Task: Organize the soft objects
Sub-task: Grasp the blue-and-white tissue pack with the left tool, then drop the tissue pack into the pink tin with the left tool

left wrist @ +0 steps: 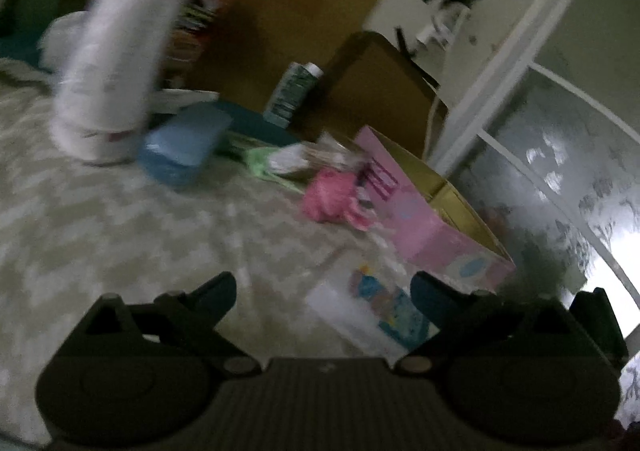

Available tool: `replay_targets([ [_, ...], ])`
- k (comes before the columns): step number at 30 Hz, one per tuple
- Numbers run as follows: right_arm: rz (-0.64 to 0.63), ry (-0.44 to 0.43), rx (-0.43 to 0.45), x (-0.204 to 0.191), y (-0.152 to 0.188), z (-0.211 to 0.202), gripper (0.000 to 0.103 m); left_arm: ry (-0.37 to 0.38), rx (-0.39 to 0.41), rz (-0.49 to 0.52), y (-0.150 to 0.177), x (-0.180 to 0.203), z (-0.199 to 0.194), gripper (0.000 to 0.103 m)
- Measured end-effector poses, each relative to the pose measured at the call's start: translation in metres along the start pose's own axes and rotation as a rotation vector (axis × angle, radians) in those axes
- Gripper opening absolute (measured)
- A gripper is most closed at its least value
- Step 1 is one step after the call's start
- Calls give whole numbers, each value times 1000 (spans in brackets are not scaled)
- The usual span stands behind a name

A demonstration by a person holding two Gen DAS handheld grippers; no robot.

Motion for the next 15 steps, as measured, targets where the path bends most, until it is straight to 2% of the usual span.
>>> replay_targets([
  [4,102,-6,6,6,9,-10,95,12,-26,70,-2,22,23,97],
  [7,186,-42,6,0,12,-7,94,-17,-55,94,1,27,43,95],
  [9,222,-56,26,-2,10,-4,94,0,-111,70,5,26,58,84],
  [10,234,-63,32,-1,9,-2,93,17,-147,59,9,25,63,74],
  [11,250,-63,39,-1,7,1,88,29,-176,54,13,26,68,70],
  [12,266,-53,50,0,7,0,84,18,-165,73,17,30,68,70],
  [13,264,-45,55,1,6,2,72,10,-168,98,19,35,68,68],
  [15,255,-29,64,2,7,1,68,32,-181,100,21,43,68,65],
])
Point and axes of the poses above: each gripper's, at about its wrist camera, not at the fingertips, and z roughly the way its jaws point, x to its right, y to its underside, the point moved 3 cm from there along z, roughly the way its jaws point, and after that the axes turned 6 degrees about -z, right-handed, at the moved point
